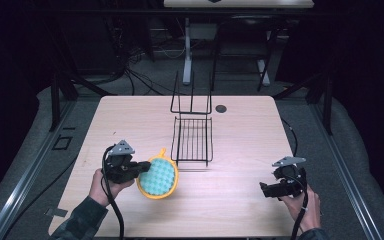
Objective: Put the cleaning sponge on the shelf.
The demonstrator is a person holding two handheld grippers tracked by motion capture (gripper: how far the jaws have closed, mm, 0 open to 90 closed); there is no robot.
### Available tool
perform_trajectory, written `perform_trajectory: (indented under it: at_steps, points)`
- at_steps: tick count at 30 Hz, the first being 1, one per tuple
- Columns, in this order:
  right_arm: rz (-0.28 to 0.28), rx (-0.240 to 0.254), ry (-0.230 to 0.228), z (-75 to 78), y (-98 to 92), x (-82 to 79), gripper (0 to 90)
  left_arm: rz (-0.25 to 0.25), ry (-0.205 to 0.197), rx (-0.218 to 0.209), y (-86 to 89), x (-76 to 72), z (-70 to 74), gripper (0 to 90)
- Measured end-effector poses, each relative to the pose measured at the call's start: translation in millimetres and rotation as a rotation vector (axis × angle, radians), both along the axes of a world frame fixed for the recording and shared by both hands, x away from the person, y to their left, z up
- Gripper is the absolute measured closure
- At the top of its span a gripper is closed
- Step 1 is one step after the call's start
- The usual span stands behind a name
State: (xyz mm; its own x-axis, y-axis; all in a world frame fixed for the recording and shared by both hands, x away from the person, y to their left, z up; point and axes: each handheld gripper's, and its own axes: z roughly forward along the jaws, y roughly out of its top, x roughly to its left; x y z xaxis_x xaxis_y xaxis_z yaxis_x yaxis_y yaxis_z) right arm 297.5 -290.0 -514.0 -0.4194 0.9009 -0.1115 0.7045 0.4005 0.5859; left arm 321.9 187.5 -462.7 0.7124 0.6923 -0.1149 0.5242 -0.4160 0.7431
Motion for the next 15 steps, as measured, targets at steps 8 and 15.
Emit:
perform_trajectory:
  at_steps: [8,15]
  points:
    - [-0.002,-0.003,-0.002,0.0,-0.7,-0.2,5.3,-0.005,-0.012,-0.009,-4.6,3.4,5.9,88.0]
    - [0.0,-0.007,0.003,-1.7,-0.8,-0.3,5.4,-0.005,-0.021,-0.01,-8.4,11.7,11.4,88.0]
